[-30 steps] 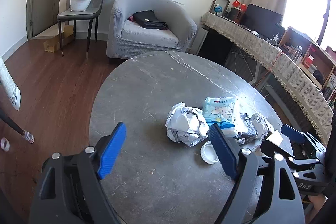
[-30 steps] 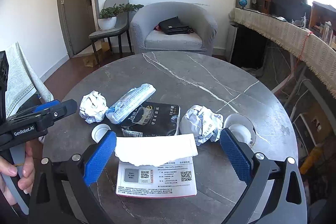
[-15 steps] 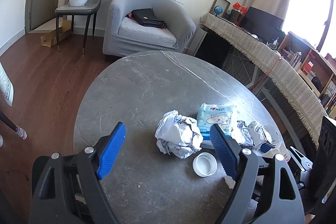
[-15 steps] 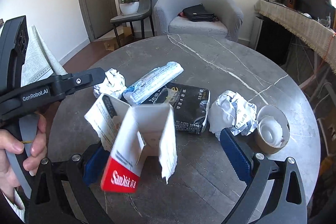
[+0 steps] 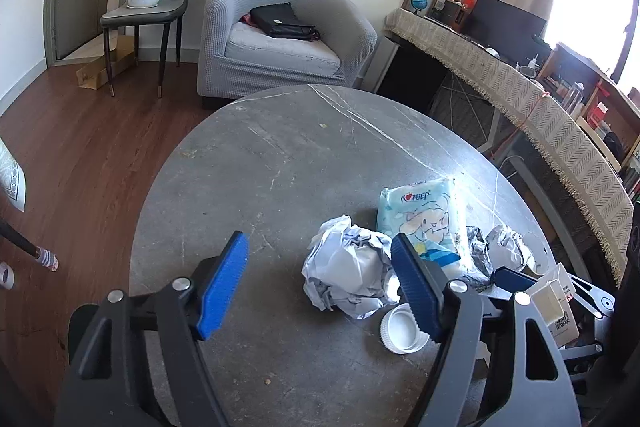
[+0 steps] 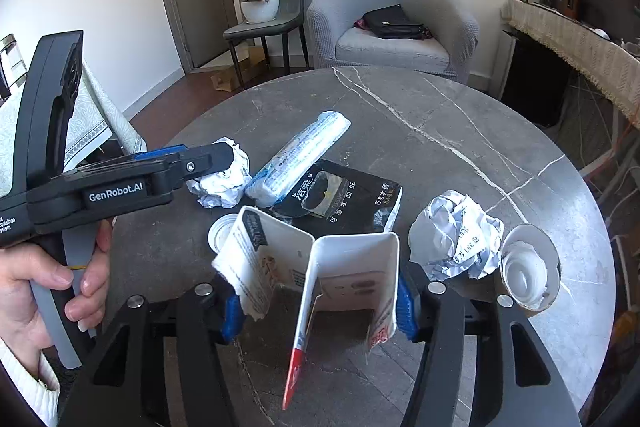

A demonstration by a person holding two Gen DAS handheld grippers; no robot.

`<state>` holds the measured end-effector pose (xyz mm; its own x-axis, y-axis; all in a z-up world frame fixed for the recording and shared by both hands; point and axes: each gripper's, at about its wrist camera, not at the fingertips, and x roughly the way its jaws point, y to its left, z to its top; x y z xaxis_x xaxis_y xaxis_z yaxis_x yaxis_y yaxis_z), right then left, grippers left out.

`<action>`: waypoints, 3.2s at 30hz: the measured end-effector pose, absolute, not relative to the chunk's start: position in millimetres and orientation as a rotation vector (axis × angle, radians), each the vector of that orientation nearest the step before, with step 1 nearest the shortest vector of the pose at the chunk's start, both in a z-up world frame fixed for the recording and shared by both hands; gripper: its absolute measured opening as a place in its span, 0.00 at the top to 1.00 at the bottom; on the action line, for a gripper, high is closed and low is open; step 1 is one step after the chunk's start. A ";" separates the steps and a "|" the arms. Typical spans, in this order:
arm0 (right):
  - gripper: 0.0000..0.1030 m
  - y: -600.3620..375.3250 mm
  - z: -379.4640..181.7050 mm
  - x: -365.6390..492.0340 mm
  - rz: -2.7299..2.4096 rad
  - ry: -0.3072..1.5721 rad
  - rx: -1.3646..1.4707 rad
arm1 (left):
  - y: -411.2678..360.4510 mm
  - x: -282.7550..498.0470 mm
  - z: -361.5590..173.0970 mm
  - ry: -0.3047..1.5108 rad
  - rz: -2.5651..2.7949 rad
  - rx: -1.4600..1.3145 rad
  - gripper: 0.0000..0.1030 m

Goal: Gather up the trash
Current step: 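Grasp the crumpled white paper with the left gripper while the right gripper grasps the cardboard carton, then carry the crumpled paper over the green bin and open the left gripper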

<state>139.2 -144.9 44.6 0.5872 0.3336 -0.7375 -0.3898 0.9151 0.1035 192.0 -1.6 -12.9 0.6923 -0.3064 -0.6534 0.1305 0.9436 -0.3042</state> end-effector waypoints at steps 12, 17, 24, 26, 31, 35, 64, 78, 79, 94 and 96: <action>0.53 -154.2 54.9 134.1 0.464 0.834 -0.024 | -4.0 191.6 -16.6 0.802 -0.296 -0.279 0.33; 0.53 -158.0 59.8 132.0 0.463 0.827 -0.018 | -11.0 190.4 -16.9 0.812 -0.319 -0.270 0.41; 0.53 -159.7 67.9 130.7 0.454 0.806 -0.010 | -15.0 185.8 -14.1 0.803 -0.354 -0.267 0.62; 0.53 -158.3 70.6 129.2 0.455 0.797 -0.010 | -11.9 184.4 -13.3 0.797 -0.350 -0.273 0.63; 0.53 -152.3 78.1 126.6 0.455 0.769 -0.016 | 0.0 178.2 -4.0 0.751 -0.345 -0.309 0.63; 0.53 -144.6 83.3 125.3 0.466 0.750 -0.014 | 13.0 173.6 3.3 0.721 -0.331 -0.335 0.63; 0.53 6.4 92.6 132.3 0.705 0.686 -0.075 | 176.1 139.0 -36.6 0.893 -0.030 -0.244 0.62; 0.53 86.9 63.5 126.7 0.812 0.804 -0.134 | 206.7 110.3 -117.7 1.137 0.002 -0.220 0.62; 0.53 91.3 59.6 126.5 0.815 0.817 -0.138 | 207.6 108.5 -124.2 1.159 -0.002 -0.222 0.62; 0.53 140.6 -2.8 139.6 0.812 1.036 -0.178 | 222.4 94.6 -209.9 1.392 -0.001 -0.228 0.62; 0.53 145.0 -10.8 141.4 0.806 1.064 -0.180 | 225.3 92.3 -216.7 1.410 0.009 -0.234 0.59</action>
<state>141.4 145.0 -10.8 0.2358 0.5015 -0.8324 -0.6659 0.7073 0.2374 92.3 225.3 -216.7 0.1642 -0.1320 -0.9775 -0.1451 0.9770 -0.1563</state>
